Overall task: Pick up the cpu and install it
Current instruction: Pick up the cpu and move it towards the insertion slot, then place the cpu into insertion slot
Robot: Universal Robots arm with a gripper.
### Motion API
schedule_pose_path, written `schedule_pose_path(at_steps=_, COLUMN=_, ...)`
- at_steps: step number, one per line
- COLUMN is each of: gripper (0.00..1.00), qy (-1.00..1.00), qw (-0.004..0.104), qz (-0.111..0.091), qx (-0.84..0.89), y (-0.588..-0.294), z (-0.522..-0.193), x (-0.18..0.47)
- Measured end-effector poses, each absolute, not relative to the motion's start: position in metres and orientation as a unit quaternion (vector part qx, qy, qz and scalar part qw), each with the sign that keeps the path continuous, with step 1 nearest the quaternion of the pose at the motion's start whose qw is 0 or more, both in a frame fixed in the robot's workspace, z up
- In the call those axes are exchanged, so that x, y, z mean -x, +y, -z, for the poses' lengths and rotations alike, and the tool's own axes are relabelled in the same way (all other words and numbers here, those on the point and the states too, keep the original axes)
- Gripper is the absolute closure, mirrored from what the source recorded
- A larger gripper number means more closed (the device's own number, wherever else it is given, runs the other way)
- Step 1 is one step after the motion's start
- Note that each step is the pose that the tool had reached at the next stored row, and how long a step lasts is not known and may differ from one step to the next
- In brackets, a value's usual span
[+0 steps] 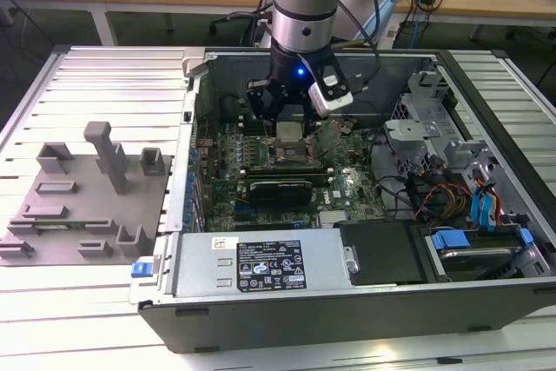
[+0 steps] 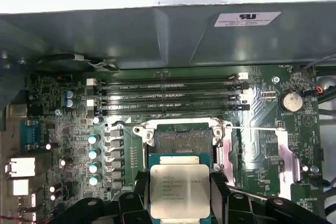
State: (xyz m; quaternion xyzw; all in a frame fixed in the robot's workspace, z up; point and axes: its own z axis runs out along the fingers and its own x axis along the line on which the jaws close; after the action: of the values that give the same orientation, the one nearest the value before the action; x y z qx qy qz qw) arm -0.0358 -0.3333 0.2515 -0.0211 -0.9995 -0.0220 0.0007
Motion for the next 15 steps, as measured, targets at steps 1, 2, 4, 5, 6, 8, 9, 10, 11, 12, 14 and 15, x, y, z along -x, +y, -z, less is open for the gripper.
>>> schedule_pose_path(at_steps=1, gripper=0.45, qy=-1.000, qw=0.001, qz=0.022, qx=0.021, y=-0.3330, z=-0.2509, x=0.0357)
schedule_pose_path(at_steps=2, gripper=0.45, qy=-1.000, qw=0.001, qz=0.022, qx=0.021, y=-0.3330, z=-0.2509, x=0.0358)
schedule_pose_path(at_steps=4, gripper=0.45, qy=-1.000, qw=0.001, qz=0.022, qx=0.021, y=-0.3330, z=-0.2507, x=0.0358)
schedule_pose_path(at_steps=5, gripper=0.45, qy=-1.000, qw=0.001, qz=0.022, qx=0.021, y=-0.3330, z=-0.2507, x=0.0358)
schedule_pose_path(at_steps=6, gripper=0.45, qy=-1.000, qw=0.001, qz=0.022, qx=0.021, y=-0.3330, z=-0.2506, x=0.0358)
schedule_pose_path(at_steps=8, gripper=0.45, qy=-1.000, qw=0.001, qz=0.022, qx=0.021, y=-0.3330, z=-0.2506, x=0.0358)
schedule_pose_path(at_steps=9, gripper=0.45, qy=-1.000, qw=0.001, qz=0.022, qx=0.021, y=-0.3330, z=-0.2506, x=0.0358)
schedule_pose_path(at_steps=10, gripper=0.45, qy=-1.000, qw=0.001, qz=0.022, qx=0.021, y=-0.3330, z=-0.2505, x=0.0358)
schedule_pose_path(at_steps=11, gripper=0.45, qy=-1.000, qw=0.001, qz=0.022, qx=0.021, y=-0.3330, z=-0.2506, x=0.0358)
schedule_pose_path(at_steps=12, gripper=0.45, qy=-1.000, qw=0.001, qz=0.022, qx=0.021, y=-0.3330, z=-0.2505, x=0.0358)
schedule_pose_path(at_steps=14, gripper=0.45, qy=-1.000, qw=0.001, qz=0.022, qx=0.021, y=-0.3330, z=-0.2505, x=0.0358)
schedule_pose_path(at_steps=15, gripper=0.45, qy=-1.000, qw=0.001, qz=0.022, qx=0.021, y=-0.3330, z=-0.2505, x=0.0358)
